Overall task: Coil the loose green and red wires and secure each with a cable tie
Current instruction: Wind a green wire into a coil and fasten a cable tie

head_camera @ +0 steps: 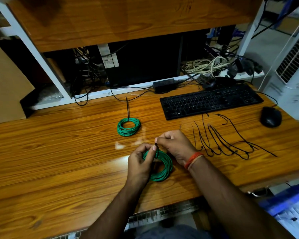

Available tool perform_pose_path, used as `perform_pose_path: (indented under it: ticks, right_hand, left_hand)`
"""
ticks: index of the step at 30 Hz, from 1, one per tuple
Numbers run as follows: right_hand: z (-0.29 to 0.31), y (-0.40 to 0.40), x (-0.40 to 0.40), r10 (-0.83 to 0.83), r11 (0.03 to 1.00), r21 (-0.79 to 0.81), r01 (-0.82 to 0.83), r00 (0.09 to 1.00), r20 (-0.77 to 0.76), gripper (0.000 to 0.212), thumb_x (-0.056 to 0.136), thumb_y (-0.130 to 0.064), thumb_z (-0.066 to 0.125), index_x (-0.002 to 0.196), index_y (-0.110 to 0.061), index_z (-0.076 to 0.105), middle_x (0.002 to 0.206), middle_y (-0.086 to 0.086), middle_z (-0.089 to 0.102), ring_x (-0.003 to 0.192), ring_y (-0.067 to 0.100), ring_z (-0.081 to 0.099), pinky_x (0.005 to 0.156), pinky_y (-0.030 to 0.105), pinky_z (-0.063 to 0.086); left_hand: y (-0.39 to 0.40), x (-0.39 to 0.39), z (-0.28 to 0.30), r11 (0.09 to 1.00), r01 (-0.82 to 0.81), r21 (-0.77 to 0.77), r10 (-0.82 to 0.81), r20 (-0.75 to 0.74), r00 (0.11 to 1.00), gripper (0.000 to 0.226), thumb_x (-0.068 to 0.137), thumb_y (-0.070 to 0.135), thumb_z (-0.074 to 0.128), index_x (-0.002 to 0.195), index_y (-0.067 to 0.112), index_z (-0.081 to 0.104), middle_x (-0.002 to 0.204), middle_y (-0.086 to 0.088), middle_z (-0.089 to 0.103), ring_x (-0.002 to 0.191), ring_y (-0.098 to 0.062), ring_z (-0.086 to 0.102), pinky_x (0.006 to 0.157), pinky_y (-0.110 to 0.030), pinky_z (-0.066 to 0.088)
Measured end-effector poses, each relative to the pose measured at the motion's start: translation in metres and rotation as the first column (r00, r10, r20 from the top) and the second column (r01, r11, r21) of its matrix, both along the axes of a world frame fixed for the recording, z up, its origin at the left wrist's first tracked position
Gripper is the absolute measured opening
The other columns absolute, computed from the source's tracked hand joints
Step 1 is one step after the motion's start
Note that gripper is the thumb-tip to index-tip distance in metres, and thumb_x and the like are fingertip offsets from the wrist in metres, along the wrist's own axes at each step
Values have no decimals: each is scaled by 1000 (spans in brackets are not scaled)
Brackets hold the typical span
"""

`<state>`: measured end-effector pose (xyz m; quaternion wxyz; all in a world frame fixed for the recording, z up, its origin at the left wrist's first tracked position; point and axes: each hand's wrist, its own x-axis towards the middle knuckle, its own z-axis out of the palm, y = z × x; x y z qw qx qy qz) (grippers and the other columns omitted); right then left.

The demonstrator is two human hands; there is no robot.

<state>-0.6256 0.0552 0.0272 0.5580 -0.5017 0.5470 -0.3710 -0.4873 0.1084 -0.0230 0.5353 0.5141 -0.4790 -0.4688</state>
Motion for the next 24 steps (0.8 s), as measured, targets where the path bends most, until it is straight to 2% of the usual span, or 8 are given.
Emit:
perform_pose_path:
  ticks: [4, 8, 11, 14, 17, 21, 23, 24]
  right_hand:
    - [-5, -5, 2, -161, 982, -106, 156, 986, -43, 22, 94, -15, 68, 74, -5, 66, 57, -7, 52, 53, 6, 42, 57, 27, 38]
    - [4, -7, 6, -157, 945, -312, 101, 974, -161, 23, 99, -15, 59, 76, -18, 61, 62, -11, 50, 56, 3, 42, 55, 28, 36]
    - [10, -4, 16, -82, 923, -385, -4, 975, -207, 17, 101, -15, 53, 85, -16, 57, 68, -8, 57, 60, 5, 49, 59, 29, 39]
    - [14, -1, 31, 50, 926, -363, -99, 989, -141, 14, 106, -14, 45, 94, -15, 52, 74, 1, 69, 56, 3, 54, 58, 27, 44]
    - [15, -5, 49, -4, 895, -445, -39, 995, -95, 13, 106, -16, 44, 95, -17, 51, 69, -5, 61, 59, 5, 54, 60, 32, 45]
    - [21, -11, 88, -73, 840, -543, -20, 986, -150, 10, 104, -13, 47, 96, -15, 53, 75, -6, 59, 68, 9, 57, 59, 33, 49]
    - [26, -12, 107, -93, 828, -561, -7, 984, -149, 9, 103, -8, 49, 97, -13, 54, 75, -5, 59, 70, 10, 59, 61, 34, 51]
    - [30, -14, 116, -69, 831, -556, -28, 986, -153, 10, 104, -7, 49, 96, -13, 54, 73, -6, 59, 67, 8, 59, 61, 33, 51]
  left_hand:
    - [6, -2, 6, 1000, 26, 8, -25, -18, 1000, 21, 98, 28, 66, 87, 10, 65, 74, -5, 58, 64, -17, 56, 58, -33, 46]
    - [10, 0, 13, 996, 79, 52, -70, -153, 986, 28, 99, 33, 62, 82, 11, 58, 69, -5, 45, 62, -21, 41, 61, -47, 35]
    - [11, 3, 16, 997, 57, 46, -53, -82, 995, 38, 96, 45, 68, 81, 11, 61, 66, -12, 51, 62, -26, 47, 58, -48, 39]
    - [13, 11, 16, 998, 56, 41, -54, -45, 997, 36, 96, 46, 67, 85, 12, 66, 67, -15, 56, 60, -26, 49, 54, -52, 40]
    - [20, 29, 18, 998, 59, 27, -60, 57, 997, 29, 99, 42, 62, 100, 15, 74, 82, -4, 70, 69, -24, 61, 64, -46, 51]
    - [24, 55, 24, 999, 24, 47, -28, 67, 997, 30, 102, 40, 59, 110, 15, 74, 103, -15, 74, 92, -30, 69, 77, -52, 53]
    - [23, 69, 33, 999, 0, 47, -4, 92, 996, 25, 105, 33, 56, 107, 16, 75, 100, -5, 76, 95, -25, 71, 79, -43, 55]
    - [22, 78, 37, 999, -15, 50, 10, 114, 993, 25, 106, 29, 55, 102, 16, 75, 91, 2, 76, 83, -18, 69, 69, -34, 53]
